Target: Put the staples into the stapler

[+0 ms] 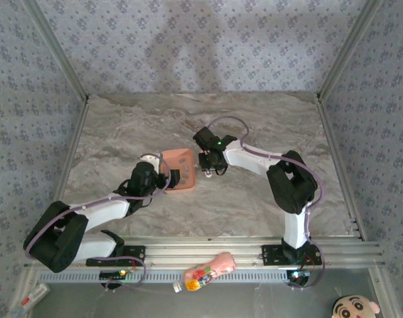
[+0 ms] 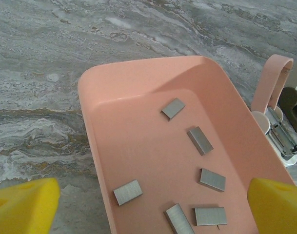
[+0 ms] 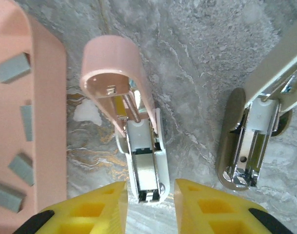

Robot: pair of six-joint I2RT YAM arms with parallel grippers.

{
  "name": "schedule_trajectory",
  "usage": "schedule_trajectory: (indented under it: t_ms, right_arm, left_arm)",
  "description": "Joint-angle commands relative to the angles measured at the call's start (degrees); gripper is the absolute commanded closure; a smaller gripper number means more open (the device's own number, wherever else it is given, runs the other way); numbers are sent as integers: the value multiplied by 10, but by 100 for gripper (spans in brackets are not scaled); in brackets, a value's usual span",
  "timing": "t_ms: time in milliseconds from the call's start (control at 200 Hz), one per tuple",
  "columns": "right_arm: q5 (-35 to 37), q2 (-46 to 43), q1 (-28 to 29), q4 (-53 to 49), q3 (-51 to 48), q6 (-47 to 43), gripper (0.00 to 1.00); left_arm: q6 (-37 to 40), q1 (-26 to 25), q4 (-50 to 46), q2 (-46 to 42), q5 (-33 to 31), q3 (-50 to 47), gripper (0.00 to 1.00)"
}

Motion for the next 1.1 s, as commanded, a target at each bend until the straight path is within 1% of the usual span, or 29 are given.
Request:
schedule_trajectory:
  t_ms: [0,375,645,920,1094]
  right_arm:
    - [-31,-24,-16,26,-29,11,68]
    - [-55,13,-30,43,-29,10,74]
    - [-62,37,-33,46,-30,9,75]
    - [-56,22,-28,37,-68,9,83]
    - [-52,-5,-21,35,-77,9,84]
  left_arm:
    - [6,-2,-2,-14,7,11,2]
    - [9,-3,-7,-22,1,9,2]
    - [10,-3,-8,-20,-1,7,2]
    - [8,-3,-7,-21,3,9,2]
    - [4,-3,-17,-38,7,10,2]
